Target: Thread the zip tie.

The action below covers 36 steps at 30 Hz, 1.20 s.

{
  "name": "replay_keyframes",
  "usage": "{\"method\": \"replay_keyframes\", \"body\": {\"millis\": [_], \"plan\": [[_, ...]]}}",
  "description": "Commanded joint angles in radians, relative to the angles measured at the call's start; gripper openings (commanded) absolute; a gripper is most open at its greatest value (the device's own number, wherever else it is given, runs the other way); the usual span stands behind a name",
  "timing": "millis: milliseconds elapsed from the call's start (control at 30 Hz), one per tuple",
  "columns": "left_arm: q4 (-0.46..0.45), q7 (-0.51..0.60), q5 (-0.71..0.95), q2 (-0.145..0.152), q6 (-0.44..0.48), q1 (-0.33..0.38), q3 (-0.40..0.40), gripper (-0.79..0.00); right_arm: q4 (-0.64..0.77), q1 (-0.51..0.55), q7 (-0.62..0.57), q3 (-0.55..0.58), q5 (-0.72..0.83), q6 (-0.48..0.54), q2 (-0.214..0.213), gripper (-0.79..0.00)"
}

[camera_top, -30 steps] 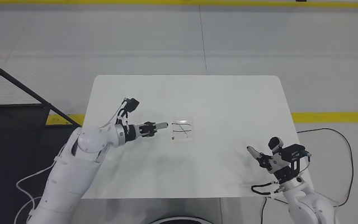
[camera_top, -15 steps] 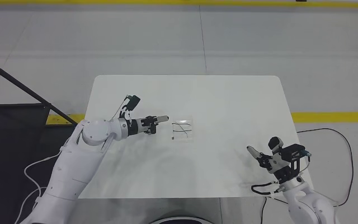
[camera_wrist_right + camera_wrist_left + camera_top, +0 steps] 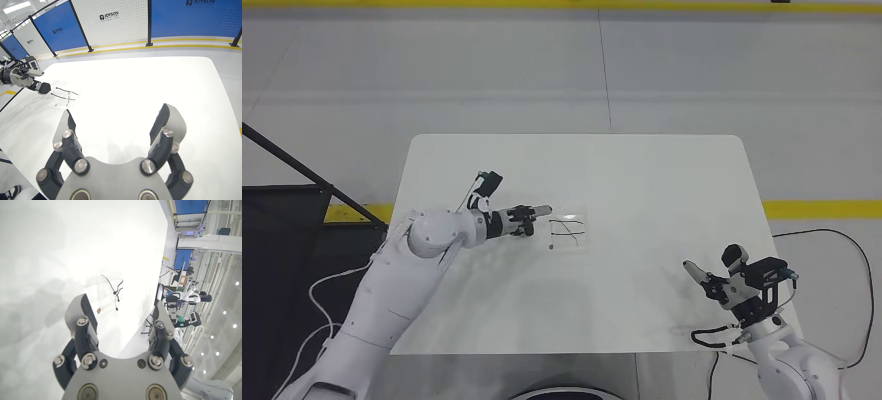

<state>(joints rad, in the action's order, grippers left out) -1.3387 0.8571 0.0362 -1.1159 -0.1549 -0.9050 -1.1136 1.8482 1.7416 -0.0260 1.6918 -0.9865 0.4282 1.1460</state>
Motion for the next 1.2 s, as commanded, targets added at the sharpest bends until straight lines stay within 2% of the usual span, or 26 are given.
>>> {"method": "replay_keyframes", "body": {"millis": [0,167,300,633,867,1167], "plan": [[0.025,-0.006,0.006,-0.005,0.002,0.016,0.012,-0.249,0.0,0.0,0.0,0.0,0.0,0.0,0.0,0.0],[0.075,-0.02,0.017,-0.016,-0.001,0.049,0.037,-0.191,0.0,0.0,0.0,0.0,0.0,0.0,0.0,0.0],[0.098,-0.019,0.016,-0.022,0.004,0.064,0.054,-0.225,0.0,0.0,0.0,0.0,0.0,0.0,0.0,0.0],[0.118,-0.019,-0.005,-0.031,0.031,0.077,0.081,-0.394,0.0,0.0,0.0,0.0,0.0,0.0,0.0,0.0],[0.123,-0.01,-0.01,-0.033,0.048,0.077,0.086,-0.456,0.0,0.0,0.0,0.0,0.0,0.0,0.0,0.0],[0.125,-0.002,-0.014,-0.034,0.058,0.076,0.086,-0.474,0.0,0.0,0.0,0.0,0.0,0.0,0.0,0.0]]}}
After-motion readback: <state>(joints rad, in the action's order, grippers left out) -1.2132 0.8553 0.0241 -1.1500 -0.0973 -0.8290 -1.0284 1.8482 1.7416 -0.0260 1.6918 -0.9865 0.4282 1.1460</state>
